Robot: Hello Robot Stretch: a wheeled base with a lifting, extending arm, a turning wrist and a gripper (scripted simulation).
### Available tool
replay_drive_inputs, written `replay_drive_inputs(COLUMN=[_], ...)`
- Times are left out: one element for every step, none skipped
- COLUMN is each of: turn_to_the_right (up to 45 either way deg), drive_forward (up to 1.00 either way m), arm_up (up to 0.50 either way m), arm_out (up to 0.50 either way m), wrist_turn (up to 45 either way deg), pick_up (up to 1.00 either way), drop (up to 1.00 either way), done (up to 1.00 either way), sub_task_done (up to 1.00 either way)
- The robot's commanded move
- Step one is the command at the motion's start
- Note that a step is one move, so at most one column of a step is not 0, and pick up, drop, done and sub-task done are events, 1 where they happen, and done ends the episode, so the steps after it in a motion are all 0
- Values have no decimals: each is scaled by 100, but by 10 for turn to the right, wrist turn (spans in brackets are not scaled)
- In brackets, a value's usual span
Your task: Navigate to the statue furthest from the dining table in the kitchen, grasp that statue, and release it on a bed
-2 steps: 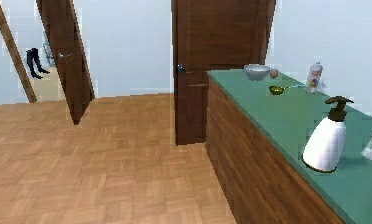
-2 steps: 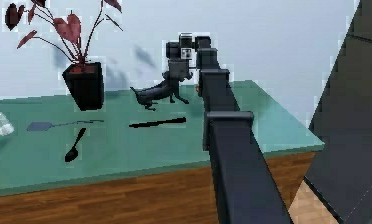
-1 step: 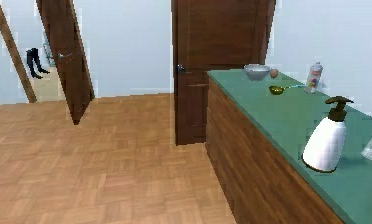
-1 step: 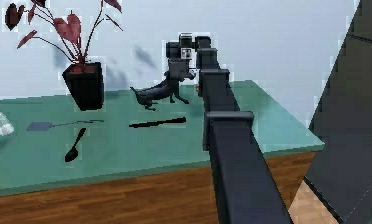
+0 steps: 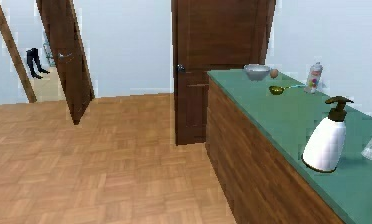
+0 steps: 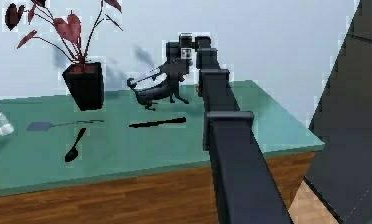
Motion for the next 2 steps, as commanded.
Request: replay_drive_inputs(turn_to_the_right=[0, 0], drive_forward=[0, 0], arm_up=[0, 0], arm_out=[0, 0], wrist_turn=[-450, -420], pick_up=[0, 0], drop=[0, 0], done=[0, 0], sub_task_done=[0, 0])
